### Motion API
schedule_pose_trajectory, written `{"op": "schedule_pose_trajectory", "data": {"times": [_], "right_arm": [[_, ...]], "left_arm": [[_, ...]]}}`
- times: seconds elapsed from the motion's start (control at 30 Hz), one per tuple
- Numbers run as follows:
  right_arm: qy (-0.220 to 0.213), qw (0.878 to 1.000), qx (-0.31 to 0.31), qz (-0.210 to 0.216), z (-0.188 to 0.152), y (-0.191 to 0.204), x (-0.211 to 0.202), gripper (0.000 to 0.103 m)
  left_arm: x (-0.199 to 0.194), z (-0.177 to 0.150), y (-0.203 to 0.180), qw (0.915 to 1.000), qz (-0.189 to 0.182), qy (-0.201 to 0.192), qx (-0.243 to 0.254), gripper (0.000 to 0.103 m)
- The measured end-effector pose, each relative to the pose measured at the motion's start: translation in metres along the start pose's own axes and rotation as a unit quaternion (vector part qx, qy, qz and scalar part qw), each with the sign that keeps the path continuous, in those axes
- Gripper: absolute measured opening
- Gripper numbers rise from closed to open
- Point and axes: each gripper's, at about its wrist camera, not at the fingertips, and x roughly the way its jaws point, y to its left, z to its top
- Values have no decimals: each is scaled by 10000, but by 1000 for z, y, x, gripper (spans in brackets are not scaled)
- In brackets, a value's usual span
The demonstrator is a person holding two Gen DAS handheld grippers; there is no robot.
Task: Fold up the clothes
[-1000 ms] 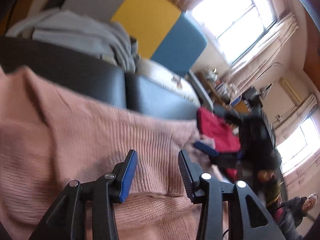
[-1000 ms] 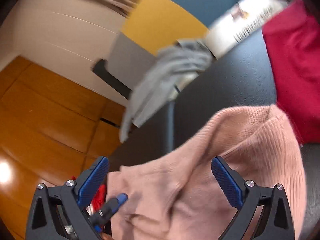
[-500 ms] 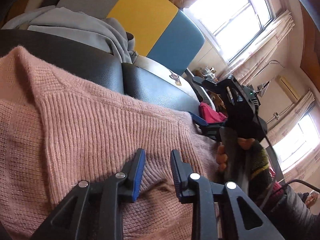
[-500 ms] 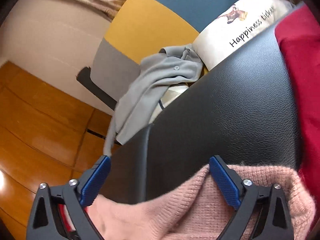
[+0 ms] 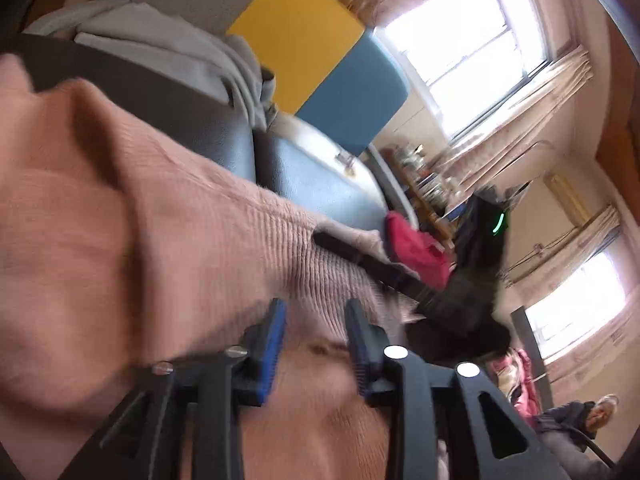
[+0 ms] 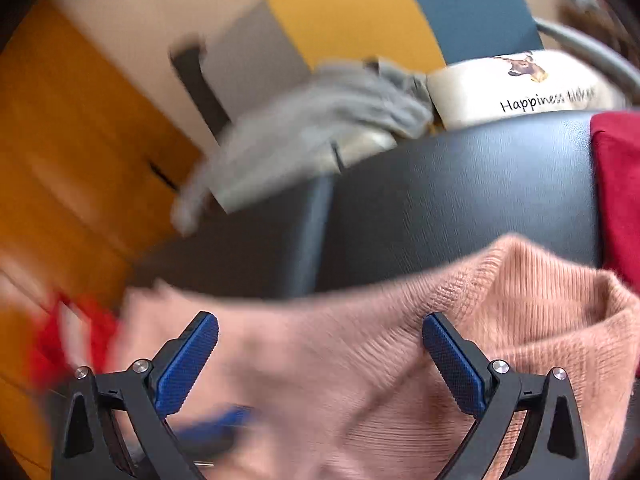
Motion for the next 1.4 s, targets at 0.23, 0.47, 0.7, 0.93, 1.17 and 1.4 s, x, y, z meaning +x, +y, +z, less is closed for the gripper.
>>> {"op": "schedule_pose_trajectory", "data": {"times": [0.23, 0.47, 0.7, 0.93, 1.17, 1.4], "right_arm": [[-113, 9973, -549, -473, -7, 9, 14, 103], [-142, 9960, -661, -584, -11, 13, 11, 103], [-246, 9973, -547, -417, -18, 10, -3, 103], [-298, 9977, -501, -359, -17, 9, -2, 103], [-165, 9937, -800, -768, -19, 21, 5, 103], [-119, 9903, -961, -996, -22, 25, 10, 103]], "left_arm": [[-59, 50, 66, 9956, 255, -394, -817, 35], [-19, 99, 98, 9939, 157, 169, -1081, 37], [-6, 112, 127, 9864, 34, 1, -1644, 30], [4, 114, 137, 9847, 7, 265, -1720, 35], [27, 130, 138, 9851, 1255, 132, -1166, 7], [-14, 134, 108, 9828, 1488, -516, -968, 20]]}}
